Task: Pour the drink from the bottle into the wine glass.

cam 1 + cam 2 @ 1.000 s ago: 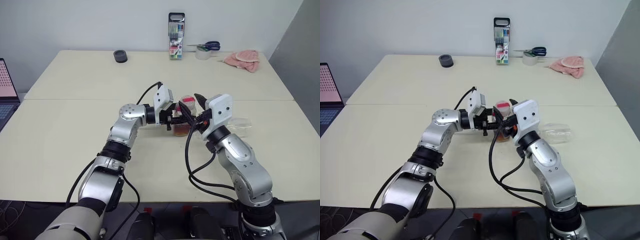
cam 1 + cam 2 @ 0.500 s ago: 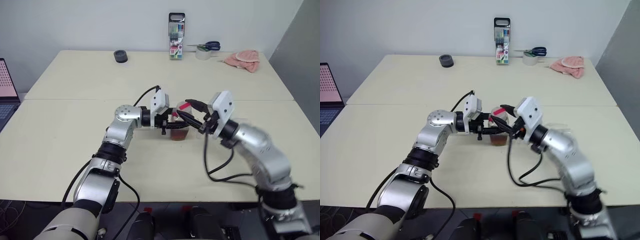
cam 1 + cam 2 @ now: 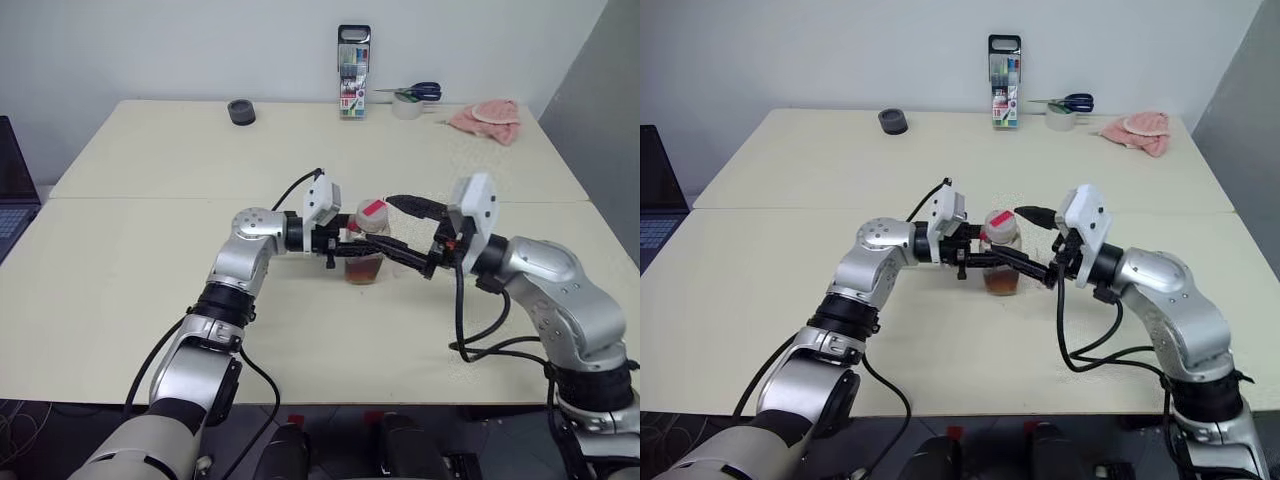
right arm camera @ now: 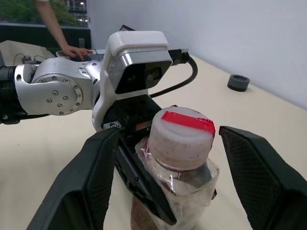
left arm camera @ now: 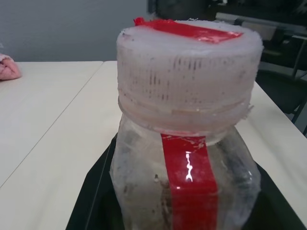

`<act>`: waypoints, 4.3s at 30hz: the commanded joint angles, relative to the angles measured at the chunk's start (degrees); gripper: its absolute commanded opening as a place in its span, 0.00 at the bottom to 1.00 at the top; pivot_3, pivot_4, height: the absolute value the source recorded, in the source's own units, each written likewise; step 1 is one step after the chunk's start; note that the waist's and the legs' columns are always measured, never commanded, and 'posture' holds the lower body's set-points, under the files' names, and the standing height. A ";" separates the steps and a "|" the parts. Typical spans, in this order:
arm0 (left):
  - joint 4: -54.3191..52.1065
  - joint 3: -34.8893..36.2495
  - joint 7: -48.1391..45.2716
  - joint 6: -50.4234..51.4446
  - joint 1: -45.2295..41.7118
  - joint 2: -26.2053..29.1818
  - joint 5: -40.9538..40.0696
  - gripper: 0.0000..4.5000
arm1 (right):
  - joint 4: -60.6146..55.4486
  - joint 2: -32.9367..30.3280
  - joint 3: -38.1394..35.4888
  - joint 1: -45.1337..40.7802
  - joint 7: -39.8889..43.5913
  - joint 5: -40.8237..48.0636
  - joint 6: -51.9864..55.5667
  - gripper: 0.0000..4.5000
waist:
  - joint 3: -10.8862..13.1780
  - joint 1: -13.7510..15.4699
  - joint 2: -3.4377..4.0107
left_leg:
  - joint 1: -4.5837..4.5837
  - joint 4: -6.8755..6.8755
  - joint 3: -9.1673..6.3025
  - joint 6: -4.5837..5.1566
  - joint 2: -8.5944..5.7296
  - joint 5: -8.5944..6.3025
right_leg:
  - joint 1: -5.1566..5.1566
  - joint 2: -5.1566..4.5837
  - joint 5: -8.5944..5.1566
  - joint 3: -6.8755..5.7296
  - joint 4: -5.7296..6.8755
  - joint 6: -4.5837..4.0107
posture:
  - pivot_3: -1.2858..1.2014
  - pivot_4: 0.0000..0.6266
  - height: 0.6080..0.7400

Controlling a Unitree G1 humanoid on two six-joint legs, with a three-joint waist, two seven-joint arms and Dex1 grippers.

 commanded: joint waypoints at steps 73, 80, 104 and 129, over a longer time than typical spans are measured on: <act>5.50 2.40 -8.10 1.52 -5.72 3.03 -1.63 0.39 | -1.03 8.16 6.60 -6.81 -14.72 -8.37 2.31 0.79 | 0.00 -0.14 0.00 | 0.04 0.03 0.00 0.00 0.00 0.01 | -0.03 0.03 -0.01 0.01 0.16 -0.01 | 0.52 0.24 1.00; 6.59 2.51 -8.07 0.67 -6.02 2.86 -1.38 0.39 | -1.08 7.84 6.24 -6.39 -14.34 -8.98 2.47 0.79 | 0.00 -0.15 0.01 | 0.04 0.03 -0.01 0.00 0.00 0.00 | -0.03 0.03 -0.01 0.01 0.16 -0.01 | 0.52 0.24 1.00; 6.70 2.22 -7.96 -0.77 -5.32 2.23 -0.60 0.39 | 1.65 8.37 7.90 -7.43 -13.08 -12.16 1.33 0.79 | 0.00 -0.16 0.00 | 0.04 0.03 -0.01 0.00 0.00 0.00 | -0.04 0.03 -0.01 0.01 0.17 -0.01 | 0.52 0.24 1.00; 5.82 2.15 -7.05 -0.70 -5.46 2.10 -0.17 0.39 | -3.09 8.35 4.78 -5.65 -10.41 -4.00 6.72 0.79 | 0.00 -0.15 0.00 | 0.04 0.02 -0.01 0.01 0.00 0.00 | -0.04 0.03 -0.01 0.01 0.17 -0.01 | 0.52 0.24 1.00</act>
